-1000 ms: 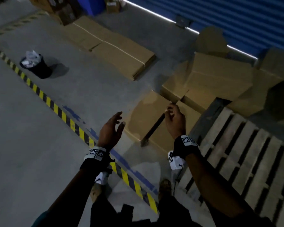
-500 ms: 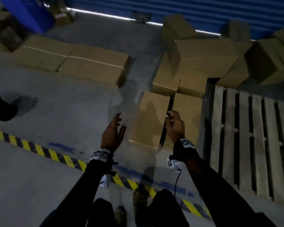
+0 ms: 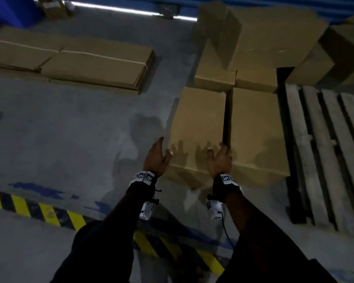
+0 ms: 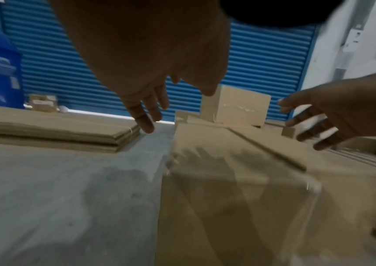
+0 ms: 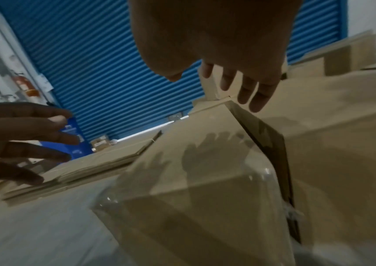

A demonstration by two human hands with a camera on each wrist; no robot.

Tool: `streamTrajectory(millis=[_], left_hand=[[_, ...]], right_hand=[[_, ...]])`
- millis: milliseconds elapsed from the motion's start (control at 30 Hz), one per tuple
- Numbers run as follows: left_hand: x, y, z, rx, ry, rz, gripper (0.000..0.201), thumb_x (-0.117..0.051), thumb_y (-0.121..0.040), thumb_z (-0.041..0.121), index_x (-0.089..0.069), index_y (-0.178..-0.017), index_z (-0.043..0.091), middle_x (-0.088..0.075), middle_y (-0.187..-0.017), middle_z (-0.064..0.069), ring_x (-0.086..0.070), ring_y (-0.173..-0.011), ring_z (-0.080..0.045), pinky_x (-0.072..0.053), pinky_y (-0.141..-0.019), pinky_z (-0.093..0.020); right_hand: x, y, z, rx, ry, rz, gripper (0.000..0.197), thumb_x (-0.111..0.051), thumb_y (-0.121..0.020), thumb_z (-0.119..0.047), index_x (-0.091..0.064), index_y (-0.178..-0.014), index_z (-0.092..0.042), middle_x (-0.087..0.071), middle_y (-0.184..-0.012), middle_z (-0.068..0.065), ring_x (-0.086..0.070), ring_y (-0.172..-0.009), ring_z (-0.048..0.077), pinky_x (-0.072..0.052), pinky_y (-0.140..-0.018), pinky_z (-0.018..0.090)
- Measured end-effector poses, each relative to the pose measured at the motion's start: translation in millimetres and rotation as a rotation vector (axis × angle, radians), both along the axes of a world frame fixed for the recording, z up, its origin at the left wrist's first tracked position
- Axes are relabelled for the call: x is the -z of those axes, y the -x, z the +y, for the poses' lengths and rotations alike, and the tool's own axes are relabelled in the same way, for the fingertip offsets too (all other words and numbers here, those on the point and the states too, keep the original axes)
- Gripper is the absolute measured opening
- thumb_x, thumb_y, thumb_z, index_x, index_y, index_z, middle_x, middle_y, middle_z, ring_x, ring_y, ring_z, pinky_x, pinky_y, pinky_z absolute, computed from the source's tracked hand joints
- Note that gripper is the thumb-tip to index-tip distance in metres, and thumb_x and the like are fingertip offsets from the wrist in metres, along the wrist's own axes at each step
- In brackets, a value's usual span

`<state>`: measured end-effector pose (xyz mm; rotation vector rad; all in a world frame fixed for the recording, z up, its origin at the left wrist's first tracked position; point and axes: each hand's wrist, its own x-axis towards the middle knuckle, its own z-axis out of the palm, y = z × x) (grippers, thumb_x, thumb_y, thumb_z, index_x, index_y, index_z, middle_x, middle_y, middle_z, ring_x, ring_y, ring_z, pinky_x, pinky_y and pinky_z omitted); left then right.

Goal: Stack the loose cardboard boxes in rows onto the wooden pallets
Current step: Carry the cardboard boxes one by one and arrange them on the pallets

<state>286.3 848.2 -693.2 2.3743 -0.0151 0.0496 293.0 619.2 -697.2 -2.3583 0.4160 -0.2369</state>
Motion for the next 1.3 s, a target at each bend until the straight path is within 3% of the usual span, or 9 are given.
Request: streamTrajectory(millis=[167, 333, 433, 600, 800, 967, 1033, 1133, 1300], left_hand=[[73, -13, -2, 0.020, -0.023, 0.091, 0.087, -0.047, -0.088, 0.060, -0.018, -0.153, 0.011, -0.030, -0.153, -0.020, -0.045, -0.129, -0.041, -0.043, -0.101, -0.053], [117, -33, -9, 0.095, -0.018, 0.114, 0.083, -0.040, -0.088, 0.067, -0.020, -0.154, 0.021, -0.036, -0.148, -0.019, -0.044, -0.125, -0.038, -0.040, -0.098, -0.039], [117, -30, -7, 0.119, 0.025, 0.114, 0.083, -0.034, -0.081, 0.071, -0.024, -0.152, 0.028, -0.042, -0.140, -0.018, -0.048, -0.115, -0.036, -0.042, -0.091, -0.037], [94, -14, 3, 0.186, 0.101, 0.214, 0.080, -0.061, -0.087, 0.055, -0.016, -0.152, 0.037, -0.045, -0.129, -0.027, -0.053, -0.112, -0.041, -0.047, -0.093, -0.041], [77, 14, 13, 0.177, -0.001, 0.405, 0.080, -0.050, -0.087, 0.068, -0.010, -0.151, 0.043, -0.040, -0.146, -0.022, -0.046, -0.128, -0.043, -0.041, -0.106, -0.044], [62, 17, 2, 0.008, -0.364, 0.444, 0.086, -0.029, -0.091, 0.073, -0.011, -0.155, 0.018, -0.010, -0.158, -0.028, -0.013, -0.144, -0.047, -0.019, -0.115, -0.058], [54, 14, 1, -0.028, -0.362, 0.319, 0.092, -0.025, -0.087, 0.078, -0.029, -0.149, 0.011, -0.010, -0.158, -0.026, -0.010, -0.145, -0.045, -0.015, -0.115, -0.058], [44, 11, 3, 0.140, -0.117, 0.133, 0.079, -0.018, -0.079, 0.087, -0.049, -0.123, 0.029, -0.050, -0.133, -0.014, -0.046, -0.127, -0.038, -0.040, -0.104, -0.049], [31, 14, 12, 0.180, 0.001, 0.105, 0.098, -0.049, -0.069, 0.088, -0.027, -0.145, 0.030, -0.041, -0.146, -0.007, -0.043, -0.130, -0.033, -0.040, -0.104, -0.054]], right_hand=[[68, 3, 1, 0.074, -0.090, 0.114, 0.078, -0.042, -0.090, -0.058, -0.031, -0.148, -0.006, -0.036, -0.143, 0.030, -0.041, -0.126, 0.045, -0.041, -0.101, 0.048], [96, 11, 4, 0.055, -0.014, 0.087, 0.078, -0.051, -0.092, -0.053, -0.026, -0.151, -0.010, -0.039, -0.139, 0.032, -0.046, -0.123, 0.046, -0.043, -0.099, 0.046], [95, 17, 1, 0.037, -0.087, 0.149, 0.082, -0.060, -0.092, -0.049, -0.019, -0.154, -0.016, -0.029, -0.149, 0.028, -0.045, -0.128, 0.044, -0.042, -0.104, 0.045], [78, 39, 1, 0.065, -0.189, 0.103, 0.092, -0.075, -0.083, -0.038, -0.019, -0.154, -0.020, -0.037, -0.144, 0.026, -0.048, -0.125, 0.042, -0.045, -0.102, 0.042], [62, 61, -10, 0.073, -0.272, 0.027, 0.095, -0.084, -0.075, -0.032, -0.028, -0.150, -0.014, -0.047, -0.138, 0.018, -0.048, -0.125, 0.034, -0.045, -0.102, 0.040], [44, 55, -5, 0.020, -0.348, -0.026, 0.061, -0.075, -0.086, -0.027, -0.052, -0.135, -0.001, -0.063, -0.105, 0.008, -0.064, -0.099, 0.026, -0.038, -0.066, 0.001], [44, 48, 2, 0.020, -0.456, -0.028, 0.048, -0.071, -0.088, -0.035, -0.061, -0.130, -0.016, -0.066, -0.101, 0.004, -0.065, -0.101, 0.025, -0.048, -0.084, 0.015], [41, 43, 19, -0.073, -0.648, 0.016, 0.027, -0.070, -0.084, -0.045, -0.066, -0.110, -0.044, -0.068, -0.121, 0.009, -0.064, -0.112, 0.027, -0.048, -0.103, 0.049], [35, 36, 41, -0.228, -0.729, 0.030, 0.038, -0.059, -0.094, 0.001, -0.054, -0.127, -0.017, -0.073, -0.108, 0.007, -0.069, -0.094, 0.017, -0.056, -0.087, 0.038]])
